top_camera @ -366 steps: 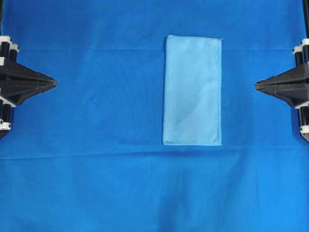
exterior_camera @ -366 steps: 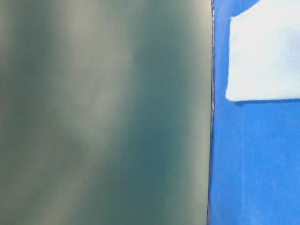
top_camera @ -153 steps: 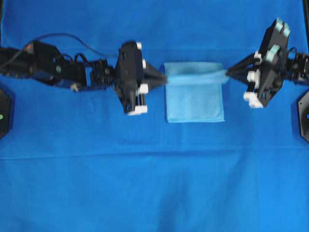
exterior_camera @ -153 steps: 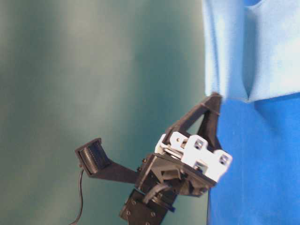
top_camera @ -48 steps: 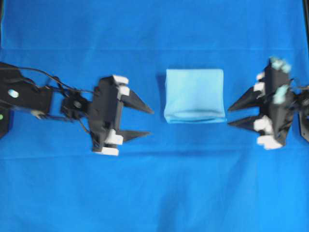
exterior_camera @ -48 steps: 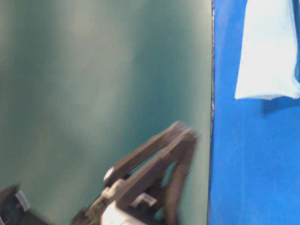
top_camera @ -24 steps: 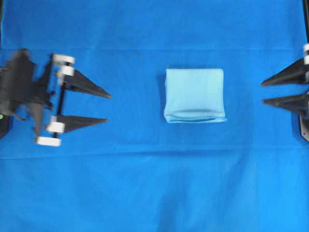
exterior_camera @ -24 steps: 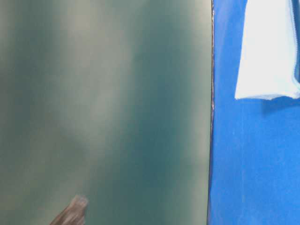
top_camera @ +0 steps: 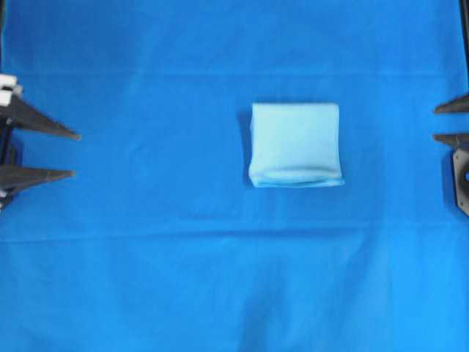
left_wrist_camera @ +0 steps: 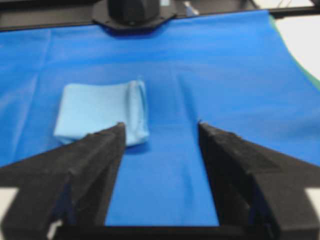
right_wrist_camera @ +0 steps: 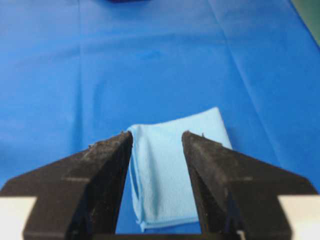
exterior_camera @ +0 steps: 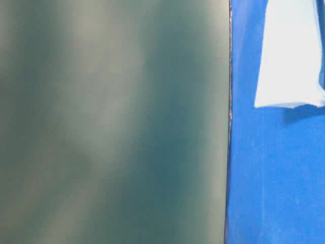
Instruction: Fold a vertical towel.
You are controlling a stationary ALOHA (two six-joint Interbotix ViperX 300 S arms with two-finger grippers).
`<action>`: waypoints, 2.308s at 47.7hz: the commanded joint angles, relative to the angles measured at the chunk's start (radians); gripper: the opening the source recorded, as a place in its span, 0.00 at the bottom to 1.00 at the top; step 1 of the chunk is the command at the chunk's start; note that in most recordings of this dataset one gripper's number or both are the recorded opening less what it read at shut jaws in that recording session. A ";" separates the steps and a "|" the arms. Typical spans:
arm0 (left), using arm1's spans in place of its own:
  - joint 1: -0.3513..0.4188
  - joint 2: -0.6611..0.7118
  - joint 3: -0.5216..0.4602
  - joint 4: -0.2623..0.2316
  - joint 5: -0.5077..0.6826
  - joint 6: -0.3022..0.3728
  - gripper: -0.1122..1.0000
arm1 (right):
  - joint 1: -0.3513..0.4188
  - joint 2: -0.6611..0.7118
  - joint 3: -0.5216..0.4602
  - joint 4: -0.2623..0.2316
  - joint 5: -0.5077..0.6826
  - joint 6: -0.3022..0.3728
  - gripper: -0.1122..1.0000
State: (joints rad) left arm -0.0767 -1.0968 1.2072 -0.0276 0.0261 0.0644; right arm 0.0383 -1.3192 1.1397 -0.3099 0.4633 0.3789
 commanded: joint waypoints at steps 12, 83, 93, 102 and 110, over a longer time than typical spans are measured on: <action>0.017 -0.259 0.138 -0.002 0.055 -0.048 0.61 | -0.048 -0.028 0.097 -0.002 -0.106 0.051 0.56; 0.057 -0.278 0.140 -0.002 0.087 -0.048 0.61 | -0.067 -0.028 0.100 -0.003 -0.094 0.052 0.56; 0.057 -0.278 0.140 -0.002 0.087 -0.048 0.61 | -0.067 -0.028 0.098 -0.003 -0.086 0.052 0.56; 0.058 -0.278 0.140 -0.002 0.087 -0.048 0.61 | -0.067 -0.028 0.098 -0.003 -0.086 0.052 0.56; 0.058 -0.278 0.140 -0.002 0.087 -0.048 0.61 | -0.067 -0.028 0.098 -0.003 -0.086 0.052 0.56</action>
State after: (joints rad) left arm -0.0230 -1.3821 1.3591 -0.0276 0.1181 0.0184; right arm -0.0276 -1.3560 1.2502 -0.3099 0.3820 0.4295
